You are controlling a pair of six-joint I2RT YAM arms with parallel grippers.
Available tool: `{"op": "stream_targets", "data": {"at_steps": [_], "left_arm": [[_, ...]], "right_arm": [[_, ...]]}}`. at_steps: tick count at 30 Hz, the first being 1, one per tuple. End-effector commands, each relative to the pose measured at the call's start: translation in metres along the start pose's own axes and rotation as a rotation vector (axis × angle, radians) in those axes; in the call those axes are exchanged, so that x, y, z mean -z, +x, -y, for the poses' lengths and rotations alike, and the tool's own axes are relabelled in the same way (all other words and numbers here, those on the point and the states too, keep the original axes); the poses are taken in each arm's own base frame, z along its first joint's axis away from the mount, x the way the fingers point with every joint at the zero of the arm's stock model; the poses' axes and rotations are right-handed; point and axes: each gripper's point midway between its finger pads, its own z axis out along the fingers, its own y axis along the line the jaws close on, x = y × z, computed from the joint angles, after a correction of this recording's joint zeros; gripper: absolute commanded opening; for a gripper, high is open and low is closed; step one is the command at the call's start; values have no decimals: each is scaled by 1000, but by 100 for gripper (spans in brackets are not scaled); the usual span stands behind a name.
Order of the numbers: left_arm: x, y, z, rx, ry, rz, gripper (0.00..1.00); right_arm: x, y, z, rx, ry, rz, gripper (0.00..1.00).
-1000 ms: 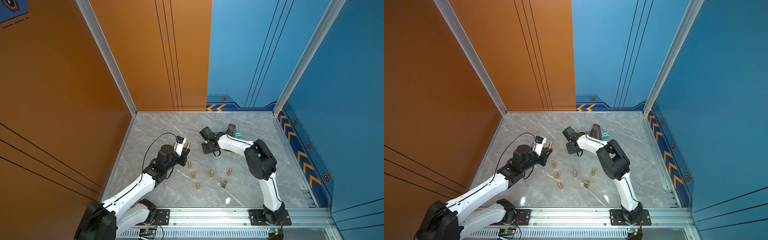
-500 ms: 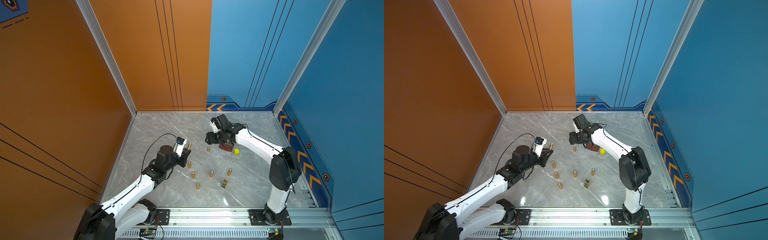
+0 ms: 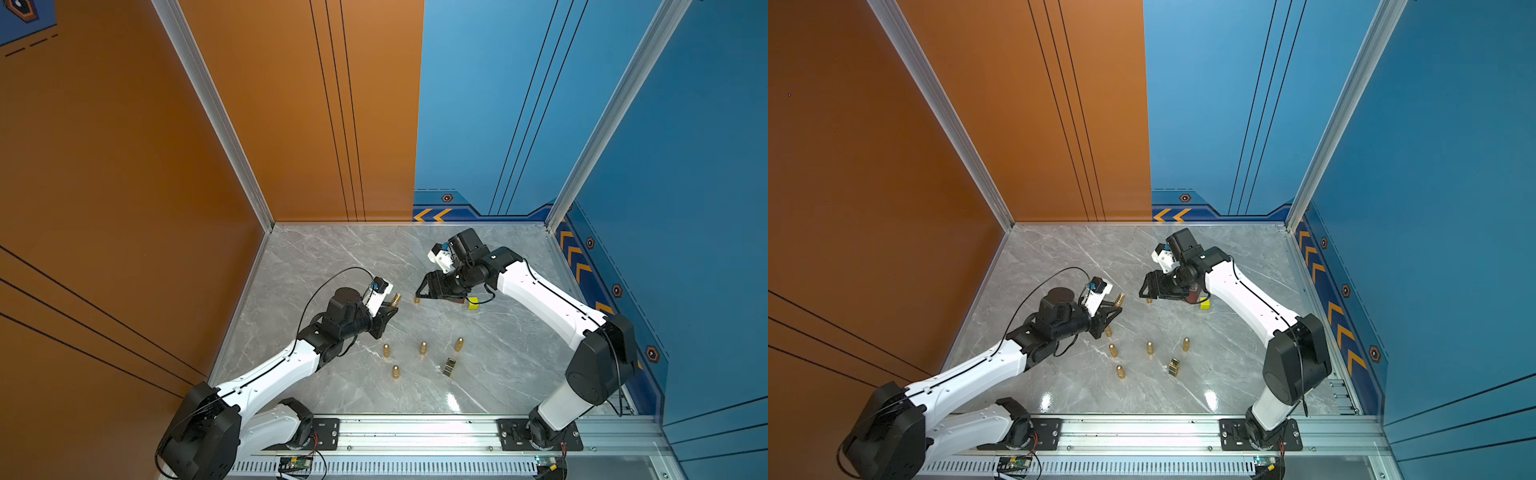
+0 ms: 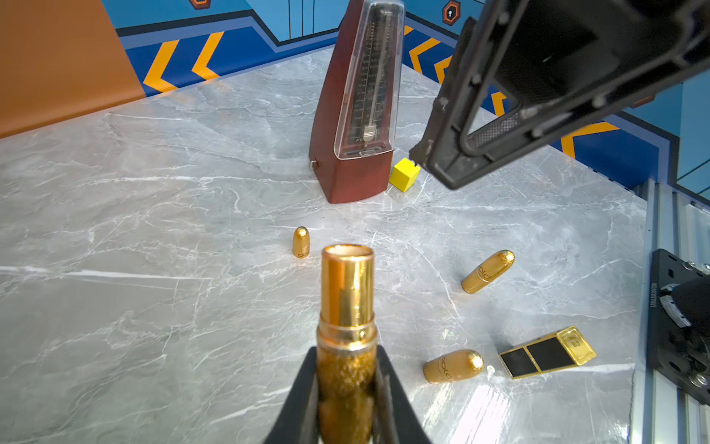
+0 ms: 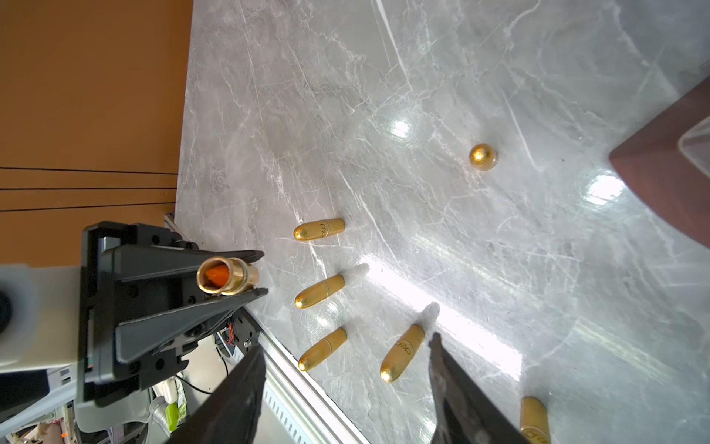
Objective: Open the lipstick cap
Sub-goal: Place the cover at the center of the board, then place the lipstick at the center of the board.
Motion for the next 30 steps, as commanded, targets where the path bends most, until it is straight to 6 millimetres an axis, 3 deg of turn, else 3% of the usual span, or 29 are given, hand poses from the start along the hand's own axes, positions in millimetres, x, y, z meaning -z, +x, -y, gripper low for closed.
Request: {"op": "stream_targets", "data": {"at_steps": [1,14,30], "left_arm": [[-2,-17,14,-52,54,32,0],[-15,-18,29,-73,104,8,0],[-19,-20,45,-100,168,4,0]], "right_arm": [[3,17,-14,15,-33,-42,68],[-21,20,-37,45,-53,-59,60],[-38,15,-35,60,-12,-53,45]]}}
